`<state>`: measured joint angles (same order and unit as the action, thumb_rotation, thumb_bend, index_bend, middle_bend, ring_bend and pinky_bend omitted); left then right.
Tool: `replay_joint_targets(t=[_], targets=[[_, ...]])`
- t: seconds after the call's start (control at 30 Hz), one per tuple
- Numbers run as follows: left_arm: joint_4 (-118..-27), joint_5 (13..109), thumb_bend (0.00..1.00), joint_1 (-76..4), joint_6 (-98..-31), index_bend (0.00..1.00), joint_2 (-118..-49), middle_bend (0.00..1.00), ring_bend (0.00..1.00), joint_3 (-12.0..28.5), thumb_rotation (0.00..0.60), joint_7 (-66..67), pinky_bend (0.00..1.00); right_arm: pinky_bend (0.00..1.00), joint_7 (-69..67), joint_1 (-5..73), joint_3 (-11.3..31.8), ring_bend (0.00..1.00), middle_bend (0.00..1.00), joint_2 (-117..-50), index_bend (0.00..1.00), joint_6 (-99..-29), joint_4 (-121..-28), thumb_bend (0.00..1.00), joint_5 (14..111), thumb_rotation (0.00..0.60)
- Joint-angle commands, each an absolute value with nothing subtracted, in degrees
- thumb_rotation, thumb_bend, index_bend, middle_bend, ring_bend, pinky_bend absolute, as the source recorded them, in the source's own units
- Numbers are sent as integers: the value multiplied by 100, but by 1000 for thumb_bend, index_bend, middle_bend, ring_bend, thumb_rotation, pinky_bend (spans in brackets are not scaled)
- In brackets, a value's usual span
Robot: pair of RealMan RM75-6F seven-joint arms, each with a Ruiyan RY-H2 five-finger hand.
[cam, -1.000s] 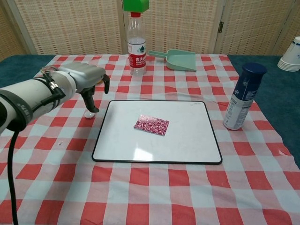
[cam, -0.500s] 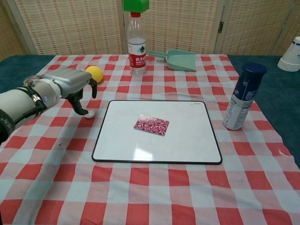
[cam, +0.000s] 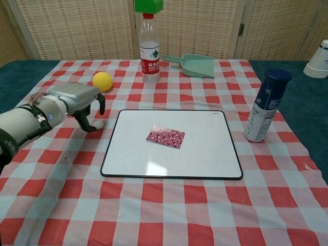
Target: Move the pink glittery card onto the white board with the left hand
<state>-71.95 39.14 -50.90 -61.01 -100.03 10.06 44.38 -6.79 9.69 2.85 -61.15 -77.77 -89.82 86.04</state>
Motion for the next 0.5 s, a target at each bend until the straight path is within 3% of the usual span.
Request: replay_joint_targets(t=[0.03,0.5], targets=[[-7142,3926,272,-5069,-6072,417,-10018,1000,1000,1023,600,4425,1000,1,-676,971,288,0,110,-6118,0,-7775,-8980,0,8600,600],[-6972,3922,274,-5022,-5916,419,-10120,1000,1000,1092,600,4444,1000,1,-640,990,300,0,110,-6129,0,-7719,-8981,0,8545,600]])
